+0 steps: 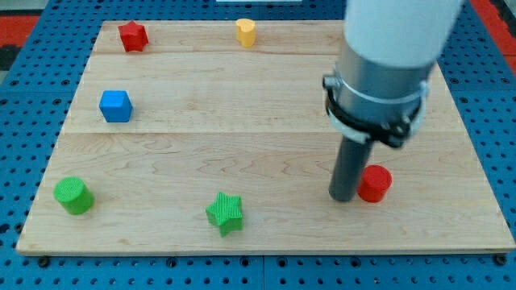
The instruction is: Move the green star towards the green circle
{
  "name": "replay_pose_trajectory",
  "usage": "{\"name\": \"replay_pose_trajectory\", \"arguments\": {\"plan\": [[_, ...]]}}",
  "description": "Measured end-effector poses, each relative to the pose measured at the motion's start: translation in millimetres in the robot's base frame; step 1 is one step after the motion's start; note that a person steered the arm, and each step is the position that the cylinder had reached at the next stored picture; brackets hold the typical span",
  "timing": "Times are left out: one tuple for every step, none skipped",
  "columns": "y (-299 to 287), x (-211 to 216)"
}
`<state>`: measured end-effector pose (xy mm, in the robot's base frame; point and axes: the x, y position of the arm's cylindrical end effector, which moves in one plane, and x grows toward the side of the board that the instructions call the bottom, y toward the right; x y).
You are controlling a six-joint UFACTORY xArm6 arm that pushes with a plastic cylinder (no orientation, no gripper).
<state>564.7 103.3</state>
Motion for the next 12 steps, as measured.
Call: {"name": "replay_pose_trajectory", "arguments": {"plan": [[-70.0, 7.1], [-136.0, 5.8], [-135.8, 33.1], [-212.7, 36.3], [-265.5, -24.6], [-257.7, -22.2], [-187.8, -29.6], [-201.9, -98.1], [-240.2, -98.8], [-243.8, -93.1], [-245.3, -68.3], [-268.6, -51.9]]}}
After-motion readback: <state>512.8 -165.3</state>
